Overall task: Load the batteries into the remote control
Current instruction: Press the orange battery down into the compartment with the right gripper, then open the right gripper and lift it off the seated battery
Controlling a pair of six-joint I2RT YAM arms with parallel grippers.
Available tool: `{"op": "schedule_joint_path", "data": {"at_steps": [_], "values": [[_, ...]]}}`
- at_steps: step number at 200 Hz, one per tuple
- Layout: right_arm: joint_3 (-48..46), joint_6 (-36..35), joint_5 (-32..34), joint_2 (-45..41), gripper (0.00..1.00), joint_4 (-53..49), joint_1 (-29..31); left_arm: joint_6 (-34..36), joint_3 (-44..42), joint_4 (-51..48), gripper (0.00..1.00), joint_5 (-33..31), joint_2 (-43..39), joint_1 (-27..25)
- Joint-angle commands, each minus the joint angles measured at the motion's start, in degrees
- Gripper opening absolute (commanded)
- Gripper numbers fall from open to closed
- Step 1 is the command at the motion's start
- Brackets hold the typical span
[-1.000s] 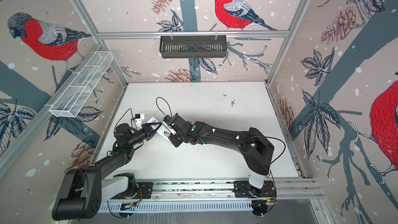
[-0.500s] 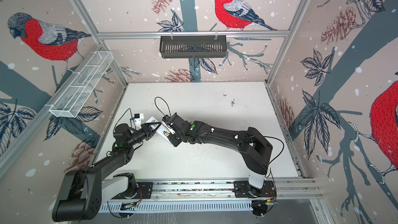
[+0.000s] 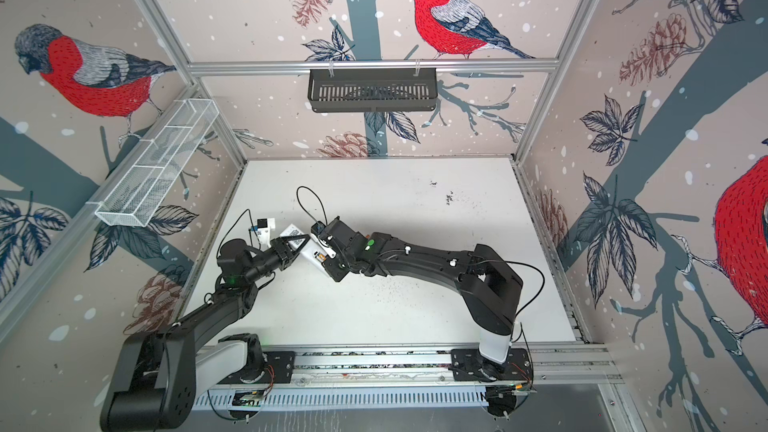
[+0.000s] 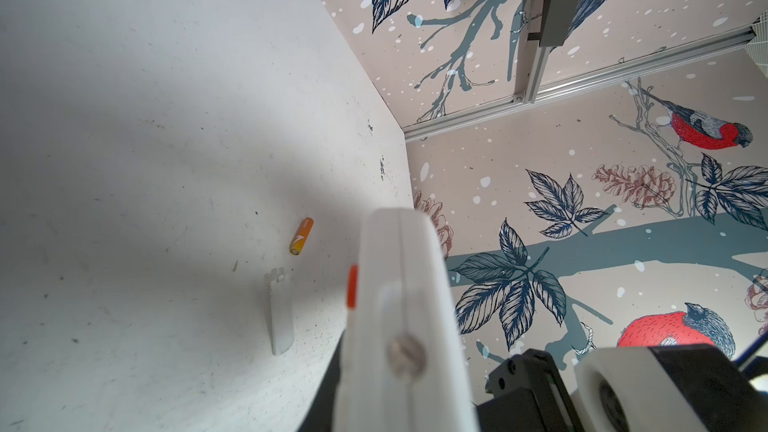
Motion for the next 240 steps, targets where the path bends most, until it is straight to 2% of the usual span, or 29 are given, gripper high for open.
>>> {"op": "schedule_joint_path", "data": {"at_steps": [1,108,128,166,185,205,240], "values": [[0.25,-0.71,2.34,0.96,0.10,0.77,-0.34,-4.13,0.34,2.99,0.00,10.76,-0.88,0.03],[1.63,-1.33,0.12,2.68,0.09,3.64,-0.45,-7.93,-0.49,9.31,0.00,14.78,0.92,1.32],[0.94,-1.52,0.99,1.79,0.09,3.14,-0.58,-6.22,-0.02,7.33,0.00,14.28,0.58,1.39],[-2.99,-1.69,1.57,-4.07,0.11,2.86,-2.15,1.23,2.11,-1.86,0.00,11.71,-1.44,1.39],[-6.00,-1.55,1.07,-7.93,0.17,3.68,-3.34,4.61,3.16,-5.94,0.00,10.55,-2.58,0.94],[-8.59,-1.42,-0.48,-11.68,0.30,3.77,-4.89,6.52,3.79,-7.30,0.00,10.04,-3.84,0.23],[-12.87,-2.94,-9.56,-16.90,0.50,5.19,-7.12,7.54,4.52,-4.53,0.00,10.91,-5.49,-3.27]]}}
